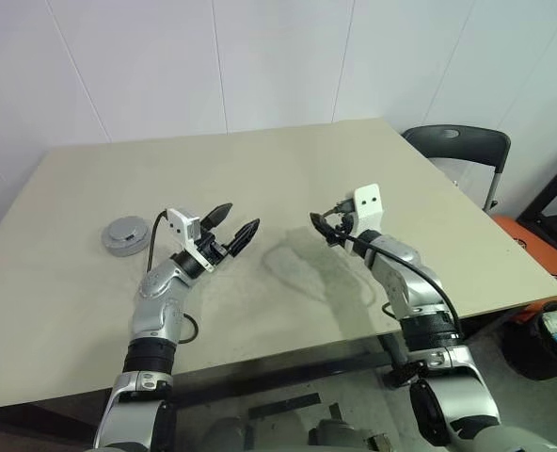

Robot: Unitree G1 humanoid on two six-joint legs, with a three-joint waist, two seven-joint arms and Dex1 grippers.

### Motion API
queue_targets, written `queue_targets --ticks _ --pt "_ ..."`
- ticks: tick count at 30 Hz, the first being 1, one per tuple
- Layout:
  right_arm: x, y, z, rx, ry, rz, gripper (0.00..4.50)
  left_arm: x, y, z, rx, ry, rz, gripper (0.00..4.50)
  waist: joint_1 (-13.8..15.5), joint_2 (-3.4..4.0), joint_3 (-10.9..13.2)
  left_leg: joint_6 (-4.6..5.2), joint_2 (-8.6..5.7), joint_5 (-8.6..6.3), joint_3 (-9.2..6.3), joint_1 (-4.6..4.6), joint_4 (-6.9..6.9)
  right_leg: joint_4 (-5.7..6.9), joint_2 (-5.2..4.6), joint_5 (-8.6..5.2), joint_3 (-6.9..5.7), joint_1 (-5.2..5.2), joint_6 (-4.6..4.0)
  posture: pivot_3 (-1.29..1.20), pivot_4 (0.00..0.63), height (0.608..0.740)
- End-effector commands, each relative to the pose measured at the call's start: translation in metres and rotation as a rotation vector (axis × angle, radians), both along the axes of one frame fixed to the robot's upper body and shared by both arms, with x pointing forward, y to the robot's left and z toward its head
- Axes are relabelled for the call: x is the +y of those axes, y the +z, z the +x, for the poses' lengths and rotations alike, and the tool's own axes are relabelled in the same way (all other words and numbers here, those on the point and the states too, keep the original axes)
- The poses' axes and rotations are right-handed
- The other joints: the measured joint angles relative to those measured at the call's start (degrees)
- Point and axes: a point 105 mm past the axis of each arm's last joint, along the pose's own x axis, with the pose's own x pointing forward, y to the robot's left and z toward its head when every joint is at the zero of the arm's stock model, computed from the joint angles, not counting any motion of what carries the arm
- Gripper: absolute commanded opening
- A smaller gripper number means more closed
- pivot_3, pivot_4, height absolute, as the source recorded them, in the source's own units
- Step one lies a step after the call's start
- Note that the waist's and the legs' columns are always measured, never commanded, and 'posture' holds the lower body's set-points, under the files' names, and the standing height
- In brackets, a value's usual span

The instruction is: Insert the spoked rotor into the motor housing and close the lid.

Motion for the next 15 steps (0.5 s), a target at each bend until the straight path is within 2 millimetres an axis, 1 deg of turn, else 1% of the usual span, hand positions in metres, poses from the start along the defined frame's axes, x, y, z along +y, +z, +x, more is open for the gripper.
queue_targets --ticks 1,3,5,10,15 --pt "0.0 0.018 0.002 -0.085 0.006 -0.018 3.77 -0.006 0.016 0.002 -0.05 -0.006 0.004 4.48 0.03 0.0 0.0 0.0 -0.01 0.0 0.0 0.0 0.01 0.0 0.0 0.0 0.0 0.0 0.0 0.0 0.0 0.74" --pt "-0.002 0.022 0.003 -0.099 -0.017 -0.005 3.77 -0.007 0.018 0.002 -0.052 -0.022 0.005 4.48 0.06 0.0 0.0 0.0 -0.01 0.0 0.0 0.0 0.01 0.0 0.0 0.0 0.0 0.0 0.0 0.0 0.0 0.74" --pt "-0.01 0.029 0.004 -0.12 -0.05 0.008 3.77 -0.008 0.023 0.005 -0.052 -0.033 0.001 4.48 0.07 0.0 0.0 0.0 -0.01 0.0 0.0 0.0 0.01 0.0 0.01 0.0 -0.01 0.01 0.0 0.0 0.0 0.74" --pt "-0.021 0.029 0.006 -0.145 -0.141 0.013 3.77 0.007 0.024 0.007 -0.037 -0.039 0.027 4.48 -0.21 0.0 0.0 -0.01 -0.01 0.01 0.0 0.01 0.0 0.03 0.04 0.0 0.0 0.0 0.0 0.0 0.0 0.74" --pt "-0.012 0.029 0.011 -0.19 -0.176 -0.016 3.77 0.012 0.026 0.008 -0.026 -0.052 0.06 4.48 -0.26 0.01 0.0 -0.03 -0.01 0.02 0.0 0.03 0.01 0.06 0.05 0.0 0.0 0.0 0.0 0.0 0.0 0.74"
